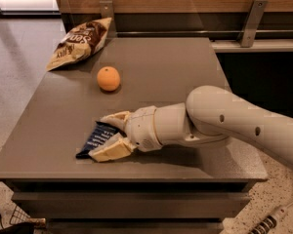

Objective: Move rxbar blueberry near brown chip bag

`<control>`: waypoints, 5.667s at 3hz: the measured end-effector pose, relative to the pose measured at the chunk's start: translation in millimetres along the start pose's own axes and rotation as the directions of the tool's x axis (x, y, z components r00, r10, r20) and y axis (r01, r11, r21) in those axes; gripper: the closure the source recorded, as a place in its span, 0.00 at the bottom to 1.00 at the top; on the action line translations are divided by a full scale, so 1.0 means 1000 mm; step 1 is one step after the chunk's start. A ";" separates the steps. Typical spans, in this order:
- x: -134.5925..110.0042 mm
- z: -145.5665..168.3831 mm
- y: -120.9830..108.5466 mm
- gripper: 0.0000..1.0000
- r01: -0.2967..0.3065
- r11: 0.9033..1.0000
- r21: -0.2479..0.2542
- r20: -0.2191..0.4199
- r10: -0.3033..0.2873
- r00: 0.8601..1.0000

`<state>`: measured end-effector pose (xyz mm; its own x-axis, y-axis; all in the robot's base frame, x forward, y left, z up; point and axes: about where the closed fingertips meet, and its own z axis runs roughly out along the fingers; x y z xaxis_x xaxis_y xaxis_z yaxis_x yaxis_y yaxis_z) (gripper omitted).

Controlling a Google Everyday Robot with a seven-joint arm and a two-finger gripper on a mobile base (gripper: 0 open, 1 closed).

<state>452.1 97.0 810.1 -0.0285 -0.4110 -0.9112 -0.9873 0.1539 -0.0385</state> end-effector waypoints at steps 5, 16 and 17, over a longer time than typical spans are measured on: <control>-0.064 -0.032 -0.030 1.00 0.074 0.997 0.027 -0.046 -0.072 0.996; -0.028 0.024 -0.391 0.98 -0.103 0.888 0.449 -0.127 0.177 0.976; -0.028 0.026 -0.389 0.76 -0.101 0.890 0.444 -0.129 0.175 0.976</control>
Offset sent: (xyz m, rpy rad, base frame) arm 0.0103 0.0047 0.0324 -0.0582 -0.0484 0.0160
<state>841.2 71.6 840.3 -0.2209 -0.4900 -0.8433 -0.8067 0.5777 -0.1243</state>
